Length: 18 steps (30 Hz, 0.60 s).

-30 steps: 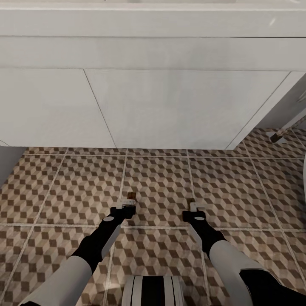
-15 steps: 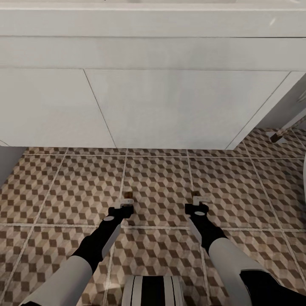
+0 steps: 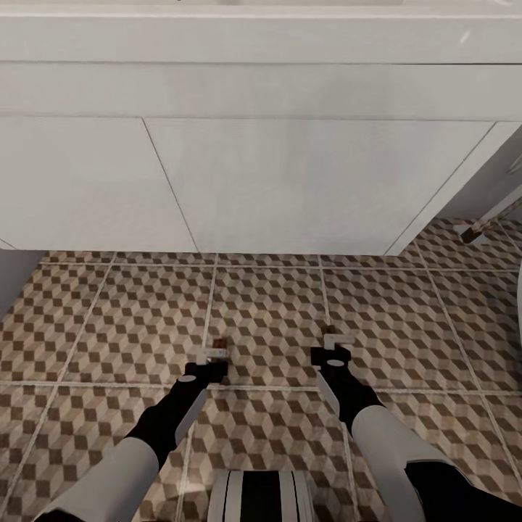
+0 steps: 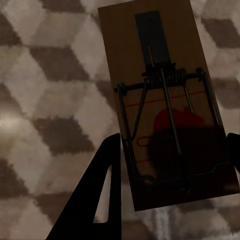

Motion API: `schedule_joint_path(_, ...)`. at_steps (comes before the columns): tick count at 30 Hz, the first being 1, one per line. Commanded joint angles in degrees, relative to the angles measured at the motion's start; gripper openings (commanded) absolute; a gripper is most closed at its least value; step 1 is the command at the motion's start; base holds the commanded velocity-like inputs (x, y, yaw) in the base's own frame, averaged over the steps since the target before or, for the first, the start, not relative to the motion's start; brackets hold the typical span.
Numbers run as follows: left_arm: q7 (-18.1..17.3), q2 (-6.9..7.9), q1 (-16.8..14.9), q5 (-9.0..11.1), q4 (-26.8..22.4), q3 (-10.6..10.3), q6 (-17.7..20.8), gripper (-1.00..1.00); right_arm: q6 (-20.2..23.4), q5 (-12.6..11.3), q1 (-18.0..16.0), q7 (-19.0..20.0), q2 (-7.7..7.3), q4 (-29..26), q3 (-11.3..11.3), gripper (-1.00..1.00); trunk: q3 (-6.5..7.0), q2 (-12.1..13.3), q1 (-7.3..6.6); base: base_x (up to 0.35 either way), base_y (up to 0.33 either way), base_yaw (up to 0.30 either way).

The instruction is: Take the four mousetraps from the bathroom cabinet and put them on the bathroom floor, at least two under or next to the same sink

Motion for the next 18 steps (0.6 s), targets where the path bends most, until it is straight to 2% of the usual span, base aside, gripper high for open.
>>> schedule_joint_path(1,0.37,0.05,-0.09,0.46,0.13,-0.34,0.22,-1.00,0.49,0.28,0.01,-0.04,0.04,-0.16,-0.09,-1.00,-0.04,-0.01,-0.01,0.000,0.000,0.000)
schedule_joint_path(8,-0.69,-0.03,-0.32,0.39,0.74,-0.52,-1.68,-1.00,0.84,0.19,0.02,0.21,0.05,-0.30,-0.12,-1.00,-0.04,-0.01,-0.01,0.000,0.000,0.000)
schedule_joint_path(18,-0.73,-0.20,-0.34,0.52,0.71,-0.56,-1.35,-1.00,1.00,-0.10,0.00,0.30,0.03,-0.31,-0.17,-1.00,-0.04,-0.01,-0.01,0.000,0.000,0.000)
